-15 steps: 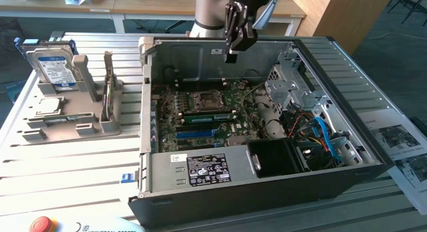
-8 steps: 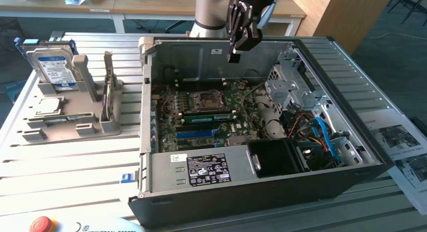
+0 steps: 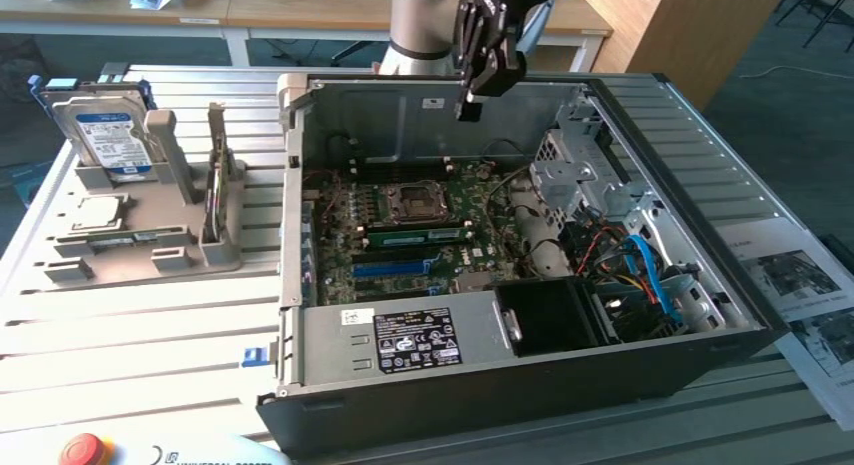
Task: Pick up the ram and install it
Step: 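Press down the ram until it locks into place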
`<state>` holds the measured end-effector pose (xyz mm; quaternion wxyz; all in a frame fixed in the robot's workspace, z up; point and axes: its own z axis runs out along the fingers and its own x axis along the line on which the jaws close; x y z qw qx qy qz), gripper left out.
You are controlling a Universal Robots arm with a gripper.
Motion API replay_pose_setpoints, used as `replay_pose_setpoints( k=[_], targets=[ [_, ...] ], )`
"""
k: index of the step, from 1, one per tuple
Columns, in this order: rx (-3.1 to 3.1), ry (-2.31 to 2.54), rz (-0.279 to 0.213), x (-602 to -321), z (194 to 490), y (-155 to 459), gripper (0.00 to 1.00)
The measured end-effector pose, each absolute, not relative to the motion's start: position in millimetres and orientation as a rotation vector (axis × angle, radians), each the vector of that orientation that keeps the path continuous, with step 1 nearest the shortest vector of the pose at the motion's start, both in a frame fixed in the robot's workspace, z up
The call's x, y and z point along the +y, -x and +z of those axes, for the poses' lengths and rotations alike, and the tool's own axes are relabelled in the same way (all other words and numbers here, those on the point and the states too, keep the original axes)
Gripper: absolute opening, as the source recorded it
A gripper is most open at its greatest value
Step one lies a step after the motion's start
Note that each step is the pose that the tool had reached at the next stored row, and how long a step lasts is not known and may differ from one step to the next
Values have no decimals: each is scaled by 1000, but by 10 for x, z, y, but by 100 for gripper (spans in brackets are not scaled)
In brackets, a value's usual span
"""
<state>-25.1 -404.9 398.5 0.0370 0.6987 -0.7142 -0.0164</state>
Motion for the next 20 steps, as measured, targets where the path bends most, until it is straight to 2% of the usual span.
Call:
replay_pose_setpoints(
  k=[7,20],
  targets=[
    [-2204,-2164,-18,-4048,3985,272,10],
    [-2209,-2168,-8,-4048,3904,288,10]
  ],
)
